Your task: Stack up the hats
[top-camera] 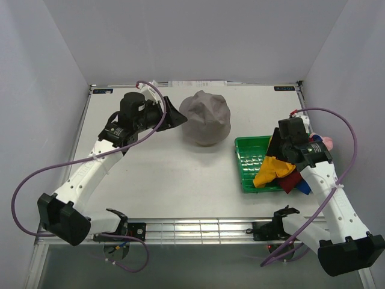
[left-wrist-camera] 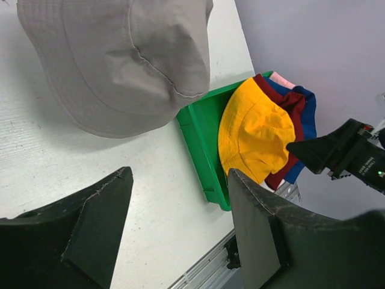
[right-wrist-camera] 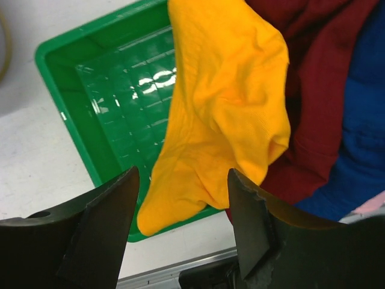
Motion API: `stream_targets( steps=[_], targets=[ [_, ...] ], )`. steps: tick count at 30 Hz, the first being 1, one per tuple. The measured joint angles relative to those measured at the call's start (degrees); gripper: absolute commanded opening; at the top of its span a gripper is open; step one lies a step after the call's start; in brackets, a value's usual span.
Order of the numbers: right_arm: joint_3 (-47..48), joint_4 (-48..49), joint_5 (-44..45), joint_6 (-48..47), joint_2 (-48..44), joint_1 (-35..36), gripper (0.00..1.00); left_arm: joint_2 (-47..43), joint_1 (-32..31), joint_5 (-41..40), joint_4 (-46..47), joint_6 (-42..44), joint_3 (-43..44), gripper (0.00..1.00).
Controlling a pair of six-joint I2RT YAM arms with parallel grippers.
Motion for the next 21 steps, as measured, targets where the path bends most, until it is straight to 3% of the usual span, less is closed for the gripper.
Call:
stream_targets(
  steps=[10,21],
  targets=[
    [-3.76,-6.16,3.85,4.74,-4.42,-3.67,0.65,-4.57,0.0,1.86,-0.04,1.14,-2.03,0.76],
    [-10.21,-4.44,4.0,4.26,-3.65,-6.27,0.58,-5.33,0.0,2.58,-0.48,1.25,-4.02,0.76]
  ],
)
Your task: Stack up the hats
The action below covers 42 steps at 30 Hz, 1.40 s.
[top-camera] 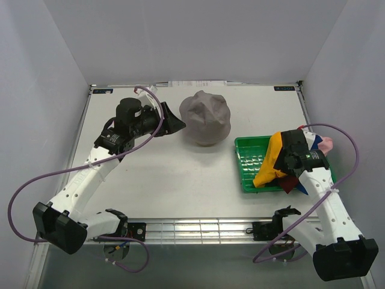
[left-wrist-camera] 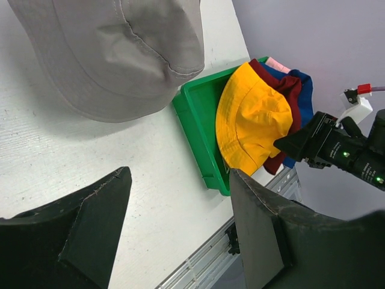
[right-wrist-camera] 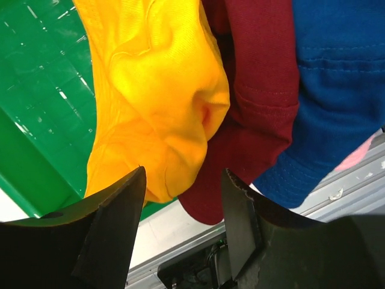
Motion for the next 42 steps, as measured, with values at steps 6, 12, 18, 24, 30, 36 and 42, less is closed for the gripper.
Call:
stream_targets(
  steps=[6,12,18,24,30,36,42],
  targets=[
    [-2.03,3.98,-2.36,-2.19,1.86,-2.47,0.42,-0.87,0.0,0.0,0.07,-0.15,-0.42,0.76],
    [-1.99,7.32,-5.11,-5.03,2.38,-3.37,0.08,-1.53,0.0,-0.09,-0.13,-0.5,-2.21,0.72],
    [12.59,6.32,-12.24,-9.7,3.91,-3.58,0.08,-1.53,0.0,-0.11,-0.42,-0.66,-2.4,0.63],
    [33.16,8.81,-23.1,-12.11,9.44,-3.58,0.08,-0.87,0.0,-0.96,-0.02,-1.84,-2.4,0.61],
    [43.15,12.76,-35.87,-11.19,16.48,-3.58,0.08,-0.55,0.0,-2.75,0.98,-4.02,-2.23,0.62],
    [53.46,17.03,-47.63,-9.18,25.46,-3.37,0.08,1.01,0.0,-3.54,2.23,-5.79,-0.24,0.66],
    [62.29,22.73,-55.8,-6.93,31.76,-1.95,0.08,3.02,0.0,-3.74,3.48,-6.84,1.81,0.84]
  ],
)
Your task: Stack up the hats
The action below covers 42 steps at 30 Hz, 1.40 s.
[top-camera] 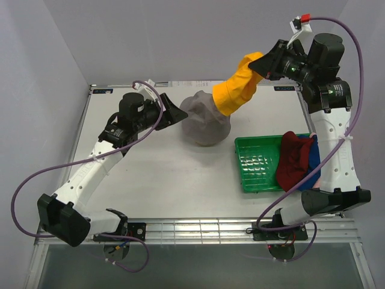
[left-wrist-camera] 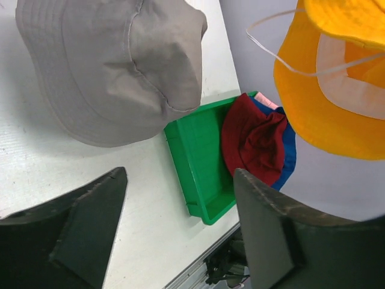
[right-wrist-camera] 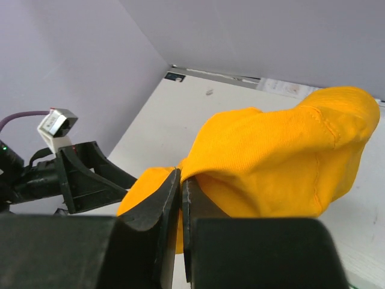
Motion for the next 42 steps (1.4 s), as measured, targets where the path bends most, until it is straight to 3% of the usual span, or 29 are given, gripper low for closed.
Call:
stream_targets(
  steps=[3,12,21,42],
  targets=[
    [1.03,2.64,-3.72,1.07,1.44,0.76,0.08,1.97,0.0,-0.37,1.29,-1.01,2.1,0.93],
    [1.53,7.26,-10.64,2.47,5.66,3.19,0.08,9.79,0.52,0.96,10.08,-9.09,11.04,0.97],
    [2.4,8.04,-13.2,2.4,8.22,5.2,0.08,15.63,2.16,8.0,25.16,-26.1,9.49,0.96],
    [6.43,5.29,-10.8,-3.26,9.77,8.66,0.08,18.53,0.9,15.85,44.7,-53.86,1.81,0.96]
  ],
)
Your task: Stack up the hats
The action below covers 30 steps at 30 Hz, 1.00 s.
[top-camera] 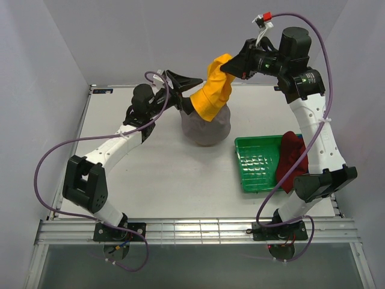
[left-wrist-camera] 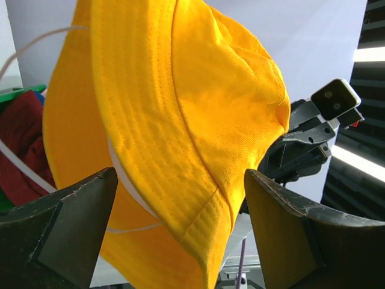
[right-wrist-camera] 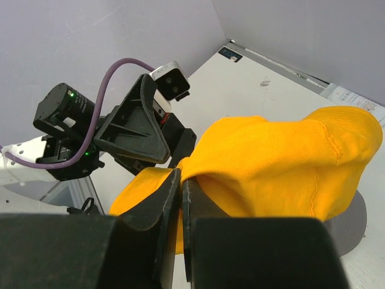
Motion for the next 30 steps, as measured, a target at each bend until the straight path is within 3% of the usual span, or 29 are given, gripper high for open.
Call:
stream_targets(
  steps=[2,5,6,8,9,16,19,30],
  targets=[
    [0.0,-0.96,0.76,-0.92,0.13,0.55,0.08,0.5,-0.55,-0.02,1.09,-1.4,0.0,0.94],
    [0.13,-2.08,1.99,-2.16,0.26,0.96,0.08,1.07,-0.96,-0.04,2.75,-2.8,0.0,0.82],
    [0.17,-2.45,2.27,-2.45,0.33,1.05,0.08,1.16,-1.01,-0.07,3.15,-3.1,-0.02,0.72],
    [0.28,-3.15,2.99,-3.21,0.35,1.14,0.08,1.16,-1.01,-0.24,3.72,-3.54,-0.11,0.63],
    [0.37,-3.67,3.41,-3.72,0.35,1.14,0.08,1.16,-1.01,-0.42,3.91,-3.5,-0.11,0.5],
    [0.79,-7.43,6.19,-6.29,0.44,1.14,0.08,3.76,-0.9,-1.01,6.08,-0.13,0.81,0.16],
    [0.79,-8.72,7.48,-7.1,0.44,1.27,0.08,6.82,-0.9,-0.2,6.32,1.77,2.95,0.09],
    [0.79,-10.73,14.23,-10.03,3.13,5.42,0.08,14.1,0.81,3.26,5.77,10.6,8.81,0.11]
  ],
)
